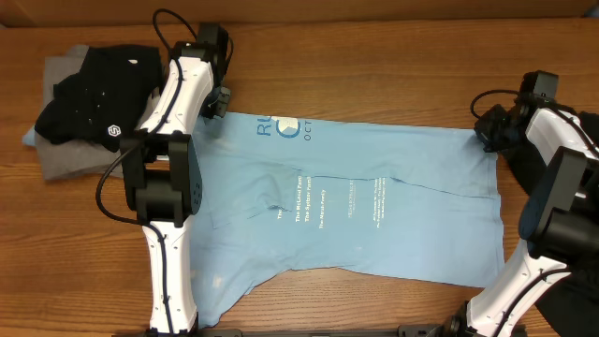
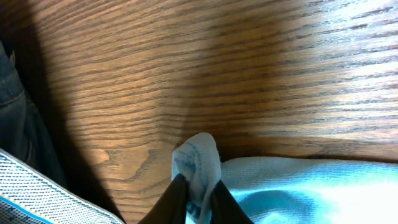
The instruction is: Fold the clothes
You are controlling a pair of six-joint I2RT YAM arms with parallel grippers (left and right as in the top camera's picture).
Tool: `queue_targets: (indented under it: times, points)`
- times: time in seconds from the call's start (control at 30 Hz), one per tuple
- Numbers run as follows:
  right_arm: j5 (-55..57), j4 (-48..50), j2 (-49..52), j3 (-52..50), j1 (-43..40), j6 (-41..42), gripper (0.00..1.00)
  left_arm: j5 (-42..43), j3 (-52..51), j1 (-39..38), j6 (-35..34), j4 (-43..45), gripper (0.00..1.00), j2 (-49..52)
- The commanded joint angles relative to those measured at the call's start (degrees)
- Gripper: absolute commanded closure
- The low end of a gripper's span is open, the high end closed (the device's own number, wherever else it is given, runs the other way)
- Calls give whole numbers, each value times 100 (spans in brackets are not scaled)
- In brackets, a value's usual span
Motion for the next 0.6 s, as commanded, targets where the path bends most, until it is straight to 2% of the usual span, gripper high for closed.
queue_targets:
  times: [0.0,0.1,0.3,0.47,0.57]
  points:
    - [483,-227,431,-249,-127,-37,87,-81,131,9,-179,-7,87,66]
    - [483,-232,431,-249,-127,-37,87,-142,138,61,-422,-24,94,57]
    - [483,-249,431,-249,-127,-37,86,190,170,345,-833,-63,96,-9]
    - [483,-249,431,-249,-127,-37,87,931,168,743,-1088,-168,91,-9]
    - [485,-245,431,-249,-127,-37,86,1021,168,929,-1084,-245,84,-9]
